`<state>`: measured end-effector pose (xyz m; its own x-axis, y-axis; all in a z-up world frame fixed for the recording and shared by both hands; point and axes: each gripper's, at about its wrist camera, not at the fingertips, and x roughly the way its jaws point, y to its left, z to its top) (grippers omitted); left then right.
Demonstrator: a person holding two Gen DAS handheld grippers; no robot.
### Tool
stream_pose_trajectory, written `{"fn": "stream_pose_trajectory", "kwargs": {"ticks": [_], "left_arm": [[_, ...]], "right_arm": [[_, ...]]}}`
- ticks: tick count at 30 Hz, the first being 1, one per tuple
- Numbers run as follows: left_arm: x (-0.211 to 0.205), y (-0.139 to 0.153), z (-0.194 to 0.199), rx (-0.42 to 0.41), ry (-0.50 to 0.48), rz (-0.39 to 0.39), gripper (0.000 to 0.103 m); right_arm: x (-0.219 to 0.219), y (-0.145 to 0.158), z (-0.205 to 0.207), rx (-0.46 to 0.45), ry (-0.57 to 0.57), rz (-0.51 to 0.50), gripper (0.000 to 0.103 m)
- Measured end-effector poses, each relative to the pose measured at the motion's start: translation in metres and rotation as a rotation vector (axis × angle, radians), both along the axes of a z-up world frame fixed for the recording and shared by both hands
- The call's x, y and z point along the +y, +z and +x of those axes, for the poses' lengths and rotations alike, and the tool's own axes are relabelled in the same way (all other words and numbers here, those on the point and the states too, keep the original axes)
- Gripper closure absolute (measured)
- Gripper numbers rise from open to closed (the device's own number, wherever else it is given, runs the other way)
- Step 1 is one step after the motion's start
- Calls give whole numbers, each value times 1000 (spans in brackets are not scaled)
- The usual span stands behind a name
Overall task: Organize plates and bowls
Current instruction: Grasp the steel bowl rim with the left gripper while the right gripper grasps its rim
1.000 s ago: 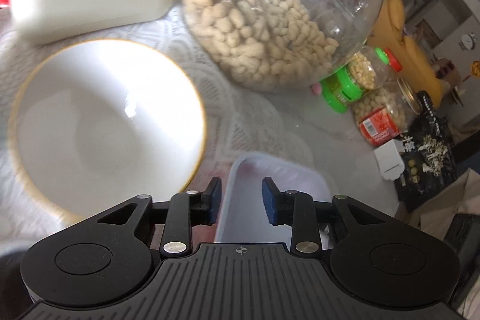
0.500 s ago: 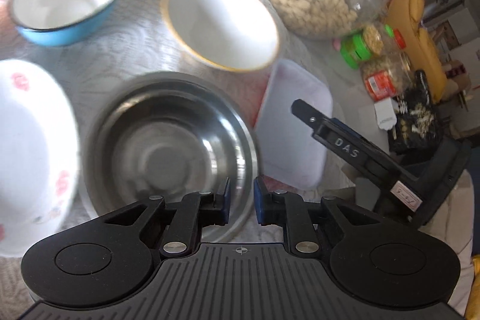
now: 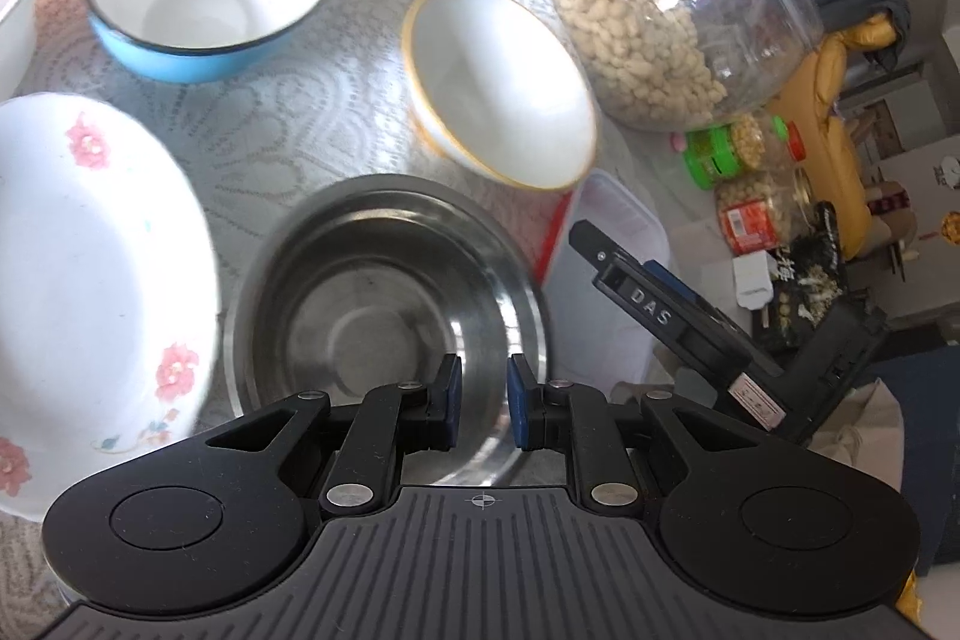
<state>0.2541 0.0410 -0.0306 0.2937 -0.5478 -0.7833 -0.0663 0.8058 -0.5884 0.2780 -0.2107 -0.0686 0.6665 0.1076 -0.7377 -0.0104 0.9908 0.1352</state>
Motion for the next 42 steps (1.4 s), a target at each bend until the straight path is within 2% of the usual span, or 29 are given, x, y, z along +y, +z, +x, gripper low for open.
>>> {"fn": "stream_pose_trajectory", "kwargs": {"ticks": [5,12,17,23,25,27,29,30,34,36,38,42], "left_arm": [[-5,6,-2,-20,-2,-10,84],[-8,21,-9,-48,37,6,85],[-8,36,-22,-79,46,16,85],[-9,52,-38,-170,19,15,84],[-4,48,-40,-215,33,60,84],[5,38,-41,-270,52,158,83],[19,22,-43,-281,118,264,82],[27,12,-43,-271,151,287,82],[53,-22,-40,-196,232,246,82],[56,-29,-39,-195,236,222,81],[55,-31,-39,-205,223,201,79],[50,-35,-42,-224,193,173,79]], "right_arm": [[-19,-4,-2,13,-53,6,17],[-8,-1,-16,-12,15,16,17],[-9,2,-24,-9,5,29,17],[-7,7,-42,-18,39,70,17],[-1,9,-45,-12,85,89,16],[9,11,-46,-15,145,111,15],[22,12,-45,-8,214,111,14],[28,12,-43,-3,234,105,14],[50,9,-31,21,294,85,14],[58,6,-26,29,314,88,14],[66,3,-22,41,352,120,14],[70,-11,-13,147,374,234,10]]}}
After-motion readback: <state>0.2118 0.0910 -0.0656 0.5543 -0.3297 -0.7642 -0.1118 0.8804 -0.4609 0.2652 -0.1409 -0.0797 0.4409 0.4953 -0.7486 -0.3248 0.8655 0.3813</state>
